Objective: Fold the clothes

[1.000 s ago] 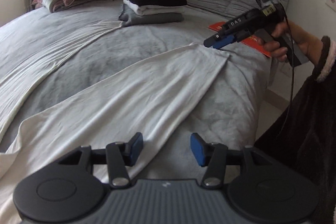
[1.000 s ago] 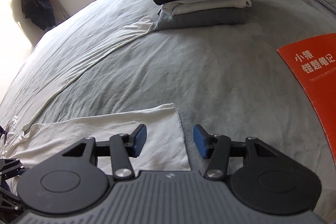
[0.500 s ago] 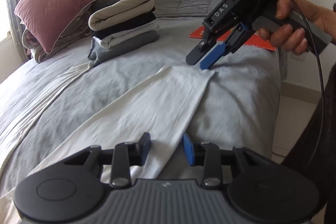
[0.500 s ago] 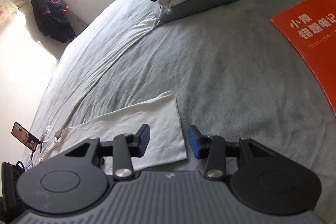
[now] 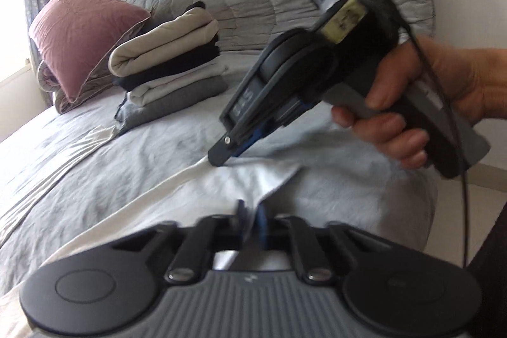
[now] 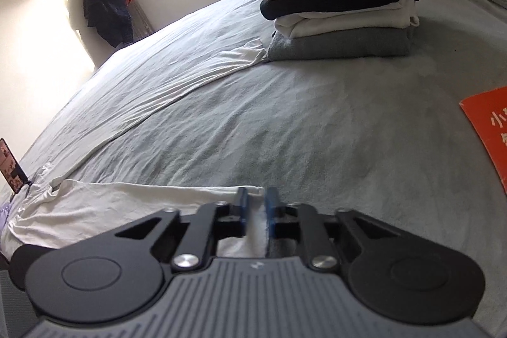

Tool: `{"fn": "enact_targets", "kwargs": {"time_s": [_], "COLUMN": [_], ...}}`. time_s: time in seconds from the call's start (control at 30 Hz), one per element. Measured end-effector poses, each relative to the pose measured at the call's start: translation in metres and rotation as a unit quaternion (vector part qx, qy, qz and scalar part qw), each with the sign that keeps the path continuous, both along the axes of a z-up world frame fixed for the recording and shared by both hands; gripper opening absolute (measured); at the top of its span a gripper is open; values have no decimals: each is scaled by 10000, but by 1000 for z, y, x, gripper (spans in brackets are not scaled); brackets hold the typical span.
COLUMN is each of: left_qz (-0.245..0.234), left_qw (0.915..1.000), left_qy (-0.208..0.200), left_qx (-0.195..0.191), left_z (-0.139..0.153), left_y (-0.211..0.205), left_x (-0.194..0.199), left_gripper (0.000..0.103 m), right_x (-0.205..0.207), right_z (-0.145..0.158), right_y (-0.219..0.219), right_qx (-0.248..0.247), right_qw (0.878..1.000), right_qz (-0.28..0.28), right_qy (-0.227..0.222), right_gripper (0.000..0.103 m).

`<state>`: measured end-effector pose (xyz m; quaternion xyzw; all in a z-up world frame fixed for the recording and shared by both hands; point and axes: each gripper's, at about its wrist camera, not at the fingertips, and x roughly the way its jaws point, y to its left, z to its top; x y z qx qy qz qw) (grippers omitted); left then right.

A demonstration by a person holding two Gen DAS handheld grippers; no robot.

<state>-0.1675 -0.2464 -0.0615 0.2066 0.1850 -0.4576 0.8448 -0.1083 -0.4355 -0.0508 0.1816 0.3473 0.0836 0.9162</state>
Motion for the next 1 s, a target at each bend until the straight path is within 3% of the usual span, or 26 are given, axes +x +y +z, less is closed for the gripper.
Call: {"fn": "enact_targets", "kwargs": {"time_s": [0.33,0.57,0.7,0.77,1.0], "left_qz": [-397,-555,-516,-540,-516], "left_qw": [9985,9980,9984,9985,9985], "left_qy": [40,258,164,50,-184], "left_qx": [-382,-137,-134,-90,83], "left_z": [17,2,1,3,2], "left_y": [3,-6,-6,-7,-22], "left_x": [-32,-38,-41,-44,-43], "left_gripper": [0,0,3,8,8], "right_x": [-20,-24,-26,-27,-34], "right_z": [25,11,13,15,19], "right_y": [-5,4,0,-7,-25], "right_qx": [-371,-885,-747,-543,-106], "right_qw": [9991,9954,9964,9976,9986], "right_qz": [-214,-150,-135,-162,-279], "right_qy": [-25,341,377,402,433], "right_gripper": [1,1,4,12,17]}}
